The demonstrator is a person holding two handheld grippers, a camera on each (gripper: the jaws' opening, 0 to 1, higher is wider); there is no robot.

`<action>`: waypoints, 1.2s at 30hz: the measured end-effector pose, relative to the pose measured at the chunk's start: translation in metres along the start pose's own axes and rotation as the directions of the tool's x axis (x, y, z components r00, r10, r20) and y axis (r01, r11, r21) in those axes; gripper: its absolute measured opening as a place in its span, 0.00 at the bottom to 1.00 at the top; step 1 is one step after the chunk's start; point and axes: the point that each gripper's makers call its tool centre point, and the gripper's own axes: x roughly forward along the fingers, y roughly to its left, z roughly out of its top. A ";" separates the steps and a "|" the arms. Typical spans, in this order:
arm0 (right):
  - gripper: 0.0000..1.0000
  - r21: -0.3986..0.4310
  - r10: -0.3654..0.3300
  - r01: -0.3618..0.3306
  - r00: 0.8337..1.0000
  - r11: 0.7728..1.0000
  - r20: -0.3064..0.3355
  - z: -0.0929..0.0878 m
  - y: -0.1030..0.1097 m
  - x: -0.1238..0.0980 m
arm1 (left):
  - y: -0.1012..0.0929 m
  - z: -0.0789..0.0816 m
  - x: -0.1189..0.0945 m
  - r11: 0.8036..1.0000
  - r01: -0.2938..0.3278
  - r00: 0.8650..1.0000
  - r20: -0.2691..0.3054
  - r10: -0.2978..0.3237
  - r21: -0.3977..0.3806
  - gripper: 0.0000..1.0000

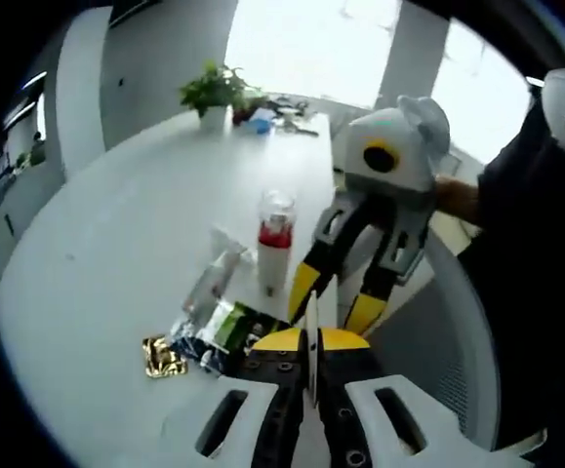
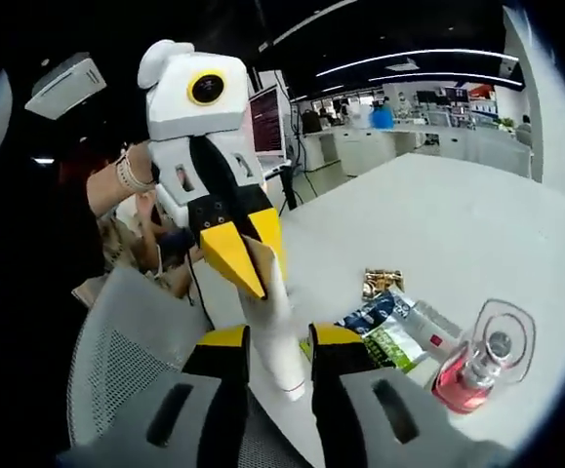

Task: Arrange the skincare products in the storage area until every visible bottle or jar stands upright without overlapping.

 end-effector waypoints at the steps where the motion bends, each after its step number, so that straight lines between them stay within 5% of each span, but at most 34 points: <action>1: 0.20 -0.005 0.004 -0.004 1.000 1.000 -0.006 -0.001 0.000 0.001 | -0.003 0.001 0.001 1.000 -0.003 1.000 -0.001 0.003 0.012 0.00; 16: 0.14 -0.075 0.091 -0.094 0.995 0.993 -0.046 -0.012 0.012 0.003 | -0.024 -0.001 0.004 0.995 0.080 0.995 0.050 -0.083 0.058 0.04; 22: 0.11 -0.124 0.107 -0.114 0.992 0.986 -0.062 -0.012 0.012 0.003 | -0.023 0.006 0.001 0.994 0.111 0.980 0.163 -0.110 0.004 0.08; 24: 0.11 -0.131 0.107 -0.115 0.992 0.985 -0.069 -0.011 0.011 0.004 | -0.023 0.011 -0.003 0.992 0.128 0.966 0.228 -0.124 -0.006 0.19; 27: 0.10 -0.146 0.111 -0.122 0.991 0.982 -0.079 -0.010 0.010 0.004 | -0.016 0.000 -0.007 0.992 0.124 0.966 0.230 -0.119 -0.008 0.33; 34: 0.10 -0.173 0.136 -0.153 0.985 0.973 -0.109 -0.011 0.013 0.004 | -0.008 -0.037 0.014 0.996 0.084 0.978 0.194 -0.076 -0.036 0.30; 36: 0.10 -0.183 0.137 -0.157 0.983 0.971 -0.118 -0.011 0.013 0.004 | -0.017 -0.041 0.020 0.992 0.128 0.971 0.206 -0.124 -0.006 0.31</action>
